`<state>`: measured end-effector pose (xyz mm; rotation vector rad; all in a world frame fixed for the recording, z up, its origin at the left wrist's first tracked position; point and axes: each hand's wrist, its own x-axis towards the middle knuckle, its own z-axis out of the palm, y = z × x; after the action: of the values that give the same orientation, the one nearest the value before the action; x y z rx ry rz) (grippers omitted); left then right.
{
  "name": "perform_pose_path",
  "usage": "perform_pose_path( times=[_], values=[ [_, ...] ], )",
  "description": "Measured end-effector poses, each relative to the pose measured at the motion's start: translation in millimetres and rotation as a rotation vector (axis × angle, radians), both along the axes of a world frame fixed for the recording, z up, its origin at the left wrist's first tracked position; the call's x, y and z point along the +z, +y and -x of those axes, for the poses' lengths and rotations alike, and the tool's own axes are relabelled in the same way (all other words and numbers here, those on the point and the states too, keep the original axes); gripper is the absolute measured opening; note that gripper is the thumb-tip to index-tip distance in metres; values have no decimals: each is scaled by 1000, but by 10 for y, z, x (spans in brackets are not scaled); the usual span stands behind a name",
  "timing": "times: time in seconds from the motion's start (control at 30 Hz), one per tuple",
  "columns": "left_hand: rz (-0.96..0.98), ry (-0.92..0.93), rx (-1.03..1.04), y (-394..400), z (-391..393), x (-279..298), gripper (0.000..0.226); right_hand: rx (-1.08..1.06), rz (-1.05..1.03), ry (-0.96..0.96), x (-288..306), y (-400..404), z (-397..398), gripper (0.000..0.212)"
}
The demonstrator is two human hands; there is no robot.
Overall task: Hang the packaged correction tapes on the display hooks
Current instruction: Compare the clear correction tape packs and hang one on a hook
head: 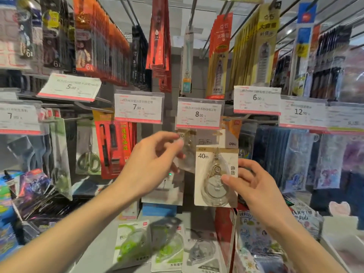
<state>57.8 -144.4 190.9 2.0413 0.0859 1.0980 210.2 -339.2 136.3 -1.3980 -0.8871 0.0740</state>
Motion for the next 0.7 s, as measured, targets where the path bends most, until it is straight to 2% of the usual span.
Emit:
perform_pose_path(
  times=[0.17,0.3,0.43,0.7],
  values=[
    [10,-101,-14,-93,-22,192,13,-53,41,-91,-30,-37,-25,50],
    [23,-173,-38,-89,17,339,17,-69,56,-141,-24,-45,-43,39],
    [-4,-218,-97,-77,32,492,20,-85,66,-207,97,30,-30,39],
    [-64,-245,-72,-30,42,507,20,-124,78,-276,316,256,-55,32]
  ],
)
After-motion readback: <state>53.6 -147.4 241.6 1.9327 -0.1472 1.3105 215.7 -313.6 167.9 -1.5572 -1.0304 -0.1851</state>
